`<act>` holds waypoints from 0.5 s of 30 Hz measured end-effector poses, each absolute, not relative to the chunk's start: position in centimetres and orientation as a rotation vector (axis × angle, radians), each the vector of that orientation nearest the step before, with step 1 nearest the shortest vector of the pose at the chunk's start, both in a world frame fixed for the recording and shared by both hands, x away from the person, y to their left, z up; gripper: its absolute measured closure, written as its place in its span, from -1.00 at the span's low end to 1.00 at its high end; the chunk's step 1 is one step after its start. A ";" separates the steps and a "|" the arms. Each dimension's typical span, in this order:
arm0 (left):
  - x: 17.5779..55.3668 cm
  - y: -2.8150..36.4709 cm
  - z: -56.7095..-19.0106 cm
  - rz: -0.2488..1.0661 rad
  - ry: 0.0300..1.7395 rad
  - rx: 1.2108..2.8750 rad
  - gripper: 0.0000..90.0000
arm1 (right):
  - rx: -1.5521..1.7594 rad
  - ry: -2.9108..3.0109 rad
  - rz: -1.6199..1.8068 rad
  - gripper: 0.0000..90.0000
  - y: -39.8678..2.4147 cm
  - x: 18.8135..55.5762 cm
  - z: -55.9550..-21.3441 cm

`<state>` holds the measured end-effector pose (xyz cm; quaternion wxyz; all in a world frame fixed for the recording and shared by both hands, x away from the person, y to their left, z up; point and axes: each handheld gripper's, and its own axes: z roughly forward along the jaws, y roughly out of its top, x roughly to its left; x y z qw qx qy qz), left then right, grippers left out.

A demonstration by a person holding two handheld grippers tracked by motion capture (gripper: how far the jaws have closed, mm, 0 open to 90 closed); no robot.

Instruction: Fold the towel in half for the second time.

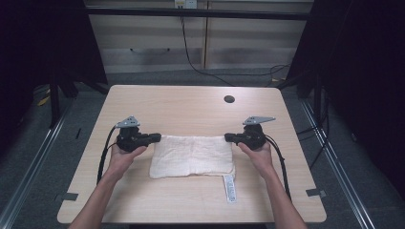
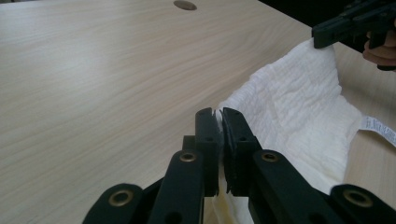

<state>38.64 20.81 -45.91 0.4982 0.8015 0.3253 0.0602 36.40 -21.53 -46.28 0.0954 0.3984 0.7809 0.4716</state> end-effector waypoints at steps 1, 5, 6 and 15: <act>38.7 20.7 -45.8 0.154 0.792 1.954 0.91 | 1.175 2.316 1.396 0.95 -21.5 36.5 -46.0; 39.0 20.7 -46.1 0.139 0.801 1.944 0.91 | 1.158 2.310 1.401 0.95 -21.3 36.7 -45.4; 38.9 20.7 -46.6 0.140 0.808 1.947 0.91 | 1.164 2.311 1.392 0.95 -21.1 36.6 -45.7; 39.0 20.8 -48.3 0.139 0.853 1.976 0.91 | 1.100 2.335 1.386 0.95 -20.6 35.1 -46.0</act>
